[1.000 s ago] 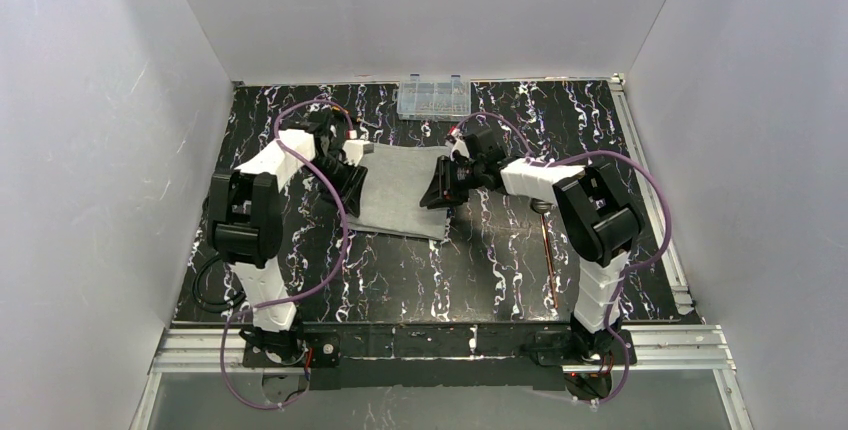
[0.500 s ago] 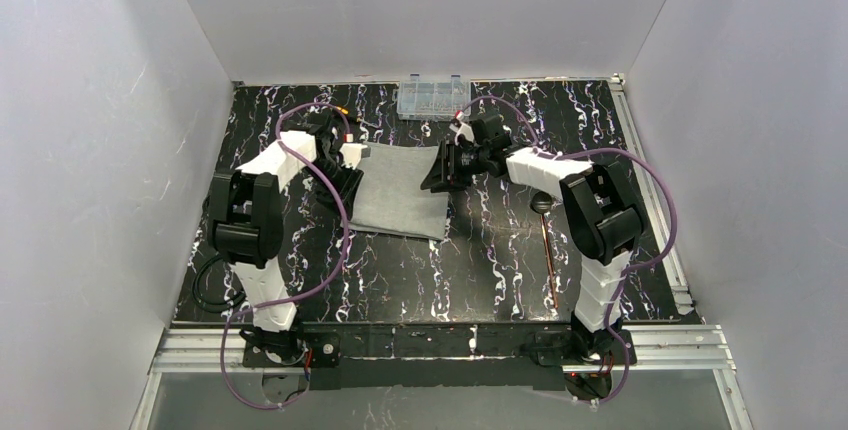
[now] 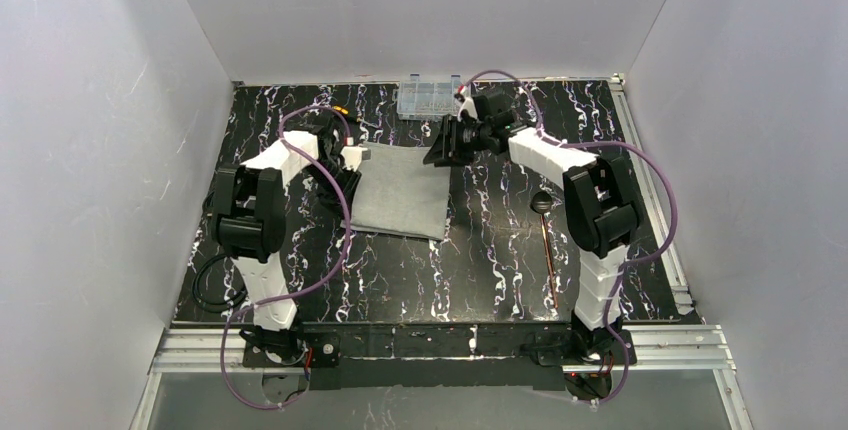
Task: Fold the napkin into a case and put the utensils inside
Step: Smooth out the square-folded napkin at the center of the board.
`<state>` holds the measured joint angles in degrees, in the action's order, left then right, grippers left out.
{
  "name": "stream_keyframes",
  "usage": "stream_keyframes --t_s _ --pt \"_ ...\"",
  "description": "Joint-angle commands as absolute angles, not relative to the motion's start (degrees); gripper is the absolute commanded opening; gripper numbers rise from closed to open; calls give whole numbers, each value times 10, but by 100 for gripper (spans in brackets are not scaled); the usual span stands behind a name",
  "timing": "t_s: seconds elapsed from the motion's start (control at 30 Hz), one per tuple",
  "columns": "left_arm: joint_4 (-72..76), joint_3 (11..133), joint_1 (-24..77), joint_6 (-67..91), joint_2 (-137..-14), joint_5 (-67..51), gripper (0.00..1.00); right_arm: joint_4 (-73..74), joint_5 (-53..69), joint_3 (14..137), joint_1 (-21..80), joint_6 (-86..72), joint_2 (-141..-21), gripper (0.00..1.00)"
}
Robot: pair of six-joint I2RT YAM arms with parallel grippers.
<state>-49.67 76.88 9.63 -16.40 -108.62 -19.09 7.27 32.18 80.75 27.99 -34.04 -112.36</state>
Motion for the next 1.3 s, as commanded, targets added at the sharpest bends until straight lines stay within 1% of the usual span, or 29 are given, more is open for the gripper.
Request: stream_keyframes --t_s 0.0,0.1,0.2,0.23,0.37,0.57,0.73,0.93,1.27 --pt "-504 786 90 -153 -1092 -214 14 130 260 885 256 -281 -1148 52" --pt "-505 790 90 -149 -1093 -223 9 139 252 902 246 -275 -1162 52" --pt "-505 794 90 -148 -1090 -222 1 130 250 900 245 -277 -1166 52" --pt "-505 796 89 -149 -1086 -222 0 128 250 898 245 -279 -1167 52" --pt "-515 817 89 -154 -1070 -207 0 122 241 891 244 -283 -1172 52" --pt "-538 840 89 -179 -1047 -134 0 121 218 890 245 -285 -1175 52" --pt "-538 812 89 -197 -1030 -113 0 114 214 902 244 -292 -1186 52" --pt "-492 767 83 -206 -1054 -79 0 107 224 923 247 -302 -1218 52" --pt "-448 768 56 -215 -1078 -60 0 112 228 967 254 -297 -1245 53"
